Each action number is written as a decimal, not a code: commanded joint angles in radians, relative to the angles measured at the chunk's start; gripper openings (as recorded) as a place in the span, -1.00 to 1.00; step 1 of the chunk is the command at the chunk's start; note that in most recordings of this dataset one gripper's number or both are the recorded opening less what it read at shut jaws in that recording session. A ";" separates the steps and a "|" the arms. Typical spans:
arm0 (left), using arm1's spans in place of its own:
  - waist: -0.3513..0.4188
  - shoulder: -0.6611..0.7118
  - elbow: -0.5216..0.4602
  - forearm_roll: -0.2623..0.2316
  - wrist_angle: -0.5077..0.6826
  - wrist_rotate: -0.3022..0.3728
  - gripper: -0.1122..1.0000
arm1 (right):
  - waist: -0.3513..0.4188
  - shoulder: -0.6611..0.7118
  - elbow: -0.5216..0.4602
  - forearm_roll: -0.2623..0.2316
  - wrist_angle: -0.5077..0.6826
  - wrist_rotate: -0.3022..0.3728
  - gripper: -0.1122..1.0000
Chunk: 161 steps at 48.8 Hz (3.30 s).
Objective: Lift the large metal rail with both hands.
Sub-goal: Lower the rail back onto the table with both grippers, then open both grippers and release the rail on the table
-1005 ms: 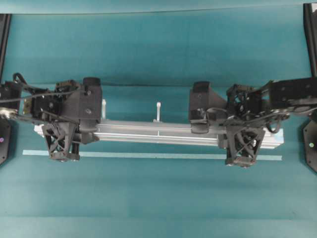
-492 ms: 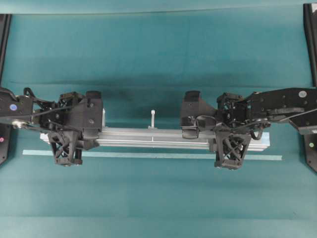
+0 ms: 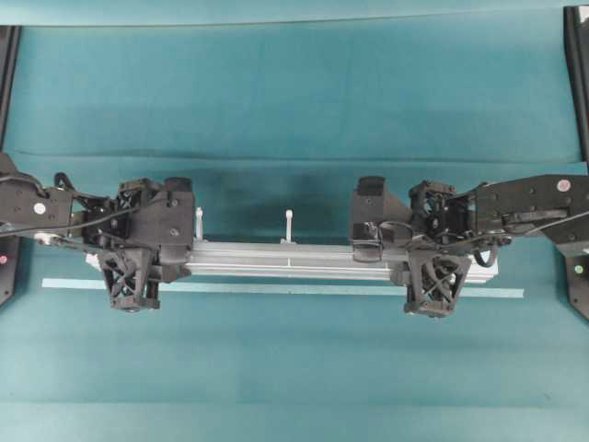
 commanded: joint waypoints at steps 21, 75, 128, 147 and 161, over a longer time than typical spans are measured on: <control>-0.005 0.077 0.009 0.003 -0.071 -0.006 -0.15 | 0.018 0.069 0.044 0.014 -0.084 0.012 -0.10; -0.043 0.087 0.014 0.005 -0.072 -0.054 -0.15 | 0.000 0.077 0.063 0.006 -0.109 0.012 -0.10; -0.040 0.087 0.037 0.003 -0.114 -0.038 -0.15 | 0.000 0.077 0.089 0.018 -0.132 0.018 -0.10; -0.038 0.097 0.044 0.003 -0.109 -0.046 -0.15 | 0.000 0.077 0.089 0.031 -0.146 0.017 -0.10; -0.025 0.097 0.037 0.003 -0.109 -0.048 -0.15 | 0.000 0.077 0.089 0.032 -0.156 0.018 -0.09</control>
